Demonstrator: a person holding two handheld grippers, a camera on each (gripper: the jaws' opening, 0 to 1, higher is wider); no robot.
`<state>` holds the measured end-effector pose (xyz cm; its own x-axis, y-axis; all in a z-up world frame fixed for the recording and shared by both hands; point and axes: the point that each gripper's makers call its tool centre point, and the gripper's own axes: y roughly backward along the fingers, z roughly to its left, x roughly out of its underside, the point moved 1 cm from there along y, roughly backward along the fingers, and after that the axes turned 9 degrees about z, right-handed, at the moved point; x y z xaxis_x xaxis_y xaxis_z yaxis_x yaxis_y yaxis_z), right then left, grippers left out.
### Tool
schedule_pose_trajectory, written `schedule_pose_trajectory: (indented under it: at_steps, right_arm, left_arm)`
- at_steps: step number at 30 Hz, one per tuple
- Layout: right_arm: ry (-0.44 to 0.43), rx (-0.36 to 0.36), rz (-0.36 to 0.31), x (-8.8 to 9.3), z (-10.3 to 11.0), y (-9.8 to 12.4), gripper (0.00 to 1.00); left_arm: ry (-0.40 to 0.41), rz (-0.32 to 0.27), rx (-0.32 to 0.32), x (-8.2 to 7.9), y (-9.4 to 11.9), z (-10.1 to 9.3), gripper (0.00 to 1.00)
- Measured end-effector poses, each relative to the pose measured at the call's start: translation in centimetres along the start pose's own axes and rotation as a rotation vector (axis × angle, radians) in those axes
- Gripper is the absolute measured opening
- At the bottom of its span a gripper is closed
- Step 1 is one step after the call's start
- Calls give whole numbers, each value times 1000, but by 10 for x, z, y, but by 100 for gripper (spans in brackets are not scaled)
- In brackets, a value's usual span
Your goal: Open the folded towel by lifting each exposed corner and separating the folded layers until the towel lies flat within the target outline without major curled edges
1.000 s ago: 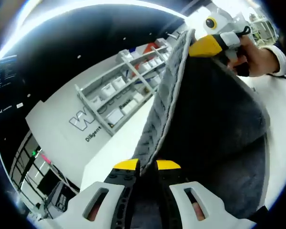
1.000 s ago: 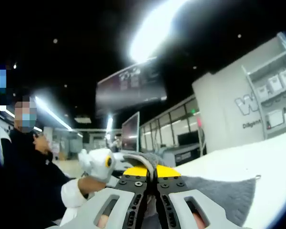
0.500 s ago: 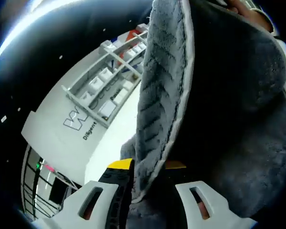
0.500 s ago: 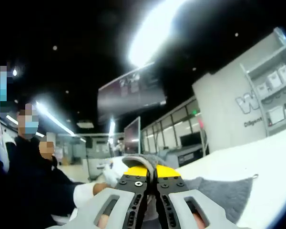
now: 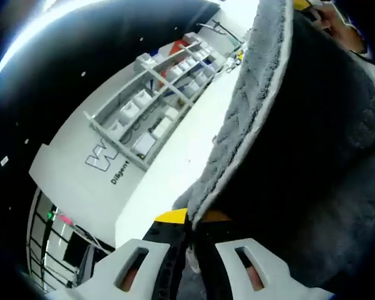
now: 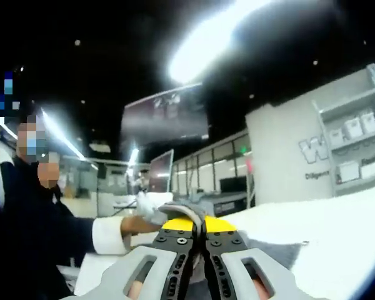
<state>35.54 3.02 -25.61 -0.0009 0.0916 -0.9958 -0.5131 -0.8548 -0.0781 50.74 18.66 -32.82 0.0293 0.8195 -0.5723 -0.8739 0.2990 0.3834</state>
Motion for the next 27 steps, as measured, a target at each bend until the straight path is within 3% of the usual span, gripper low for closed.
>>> schedule_pose_trajectory:
  at_steps: [4,10,13,17,27]
  right_arm:
    - [9,3,-2,-6,2,8,0]
    - [43,68,36,-13,-8,20,0]
    - [44,127,105,-9,-19,25,0]
    - [71,169,77,-18,-21,36,0]
    - [152,267,122,-18,-28,60,0]
  left_arm:
    - [16,-26,-21,-19,-1,11,3]
    - [8,-22,-10,-39,-5,18,3]
    - [-2,-23,-19,-52,-11,24,3]
    - [41,-72,-14,-67,-15,28,3]
    - [87,-158,-22,-107,-28,32,3]
